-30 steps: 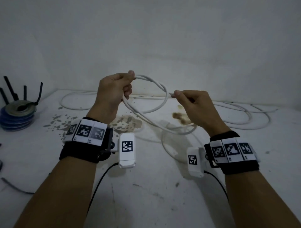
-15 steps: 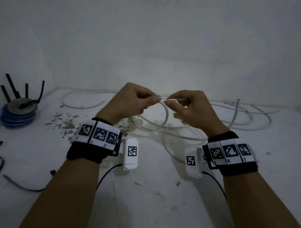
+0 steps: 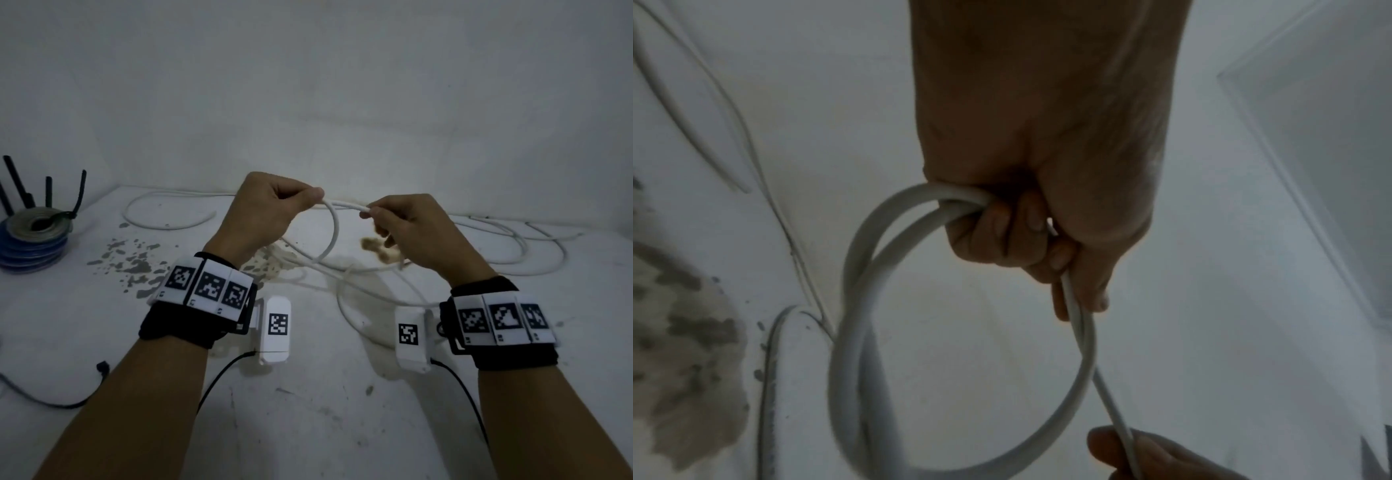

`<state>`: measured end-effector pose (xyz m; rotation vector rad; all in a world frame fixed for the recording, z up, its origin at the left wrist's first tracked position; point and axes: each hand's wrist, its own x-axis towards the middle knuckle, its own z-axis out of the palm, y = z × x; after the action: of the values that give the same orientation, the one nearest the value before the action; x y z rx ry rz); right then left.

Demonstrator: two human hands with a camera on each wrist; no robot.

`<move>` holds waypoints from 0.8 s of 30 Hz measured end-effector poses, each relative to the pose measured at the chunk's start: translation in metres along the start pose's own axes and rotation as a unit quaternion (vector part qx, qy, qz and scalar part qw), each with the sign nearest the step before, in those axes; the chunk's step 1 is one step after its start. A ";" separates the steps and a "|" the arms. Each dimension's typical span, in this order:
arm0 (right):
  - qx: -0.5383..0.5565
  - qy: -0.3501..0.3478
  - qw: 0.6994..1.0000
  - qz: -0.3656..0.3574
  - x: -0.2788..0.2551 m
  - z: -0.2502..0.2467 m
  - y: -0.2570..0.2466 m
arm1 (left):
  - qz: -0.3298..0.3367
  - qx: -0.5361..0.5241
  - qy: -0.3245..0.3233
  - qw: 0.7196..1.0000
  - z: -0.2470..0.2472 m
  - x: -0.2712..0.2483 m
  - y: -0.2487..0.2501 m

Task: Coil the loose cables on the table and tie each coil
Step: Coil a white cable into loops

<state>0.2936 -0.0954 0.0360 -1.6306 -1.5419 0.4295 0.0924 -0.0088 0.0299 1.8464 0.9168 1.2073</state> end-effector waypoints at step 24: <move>0.101 0.110 0.989 -0.006 0.006 0.039 -0.004 | -0.157 -0.312 -0.036 0.936 -0.004 0.006 0.002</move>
<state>0.2634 -0.0776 0.0180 -1.4586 -1.3003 0.3730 0.0907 -0.0037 0.0350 1.1769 0.6513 1.0614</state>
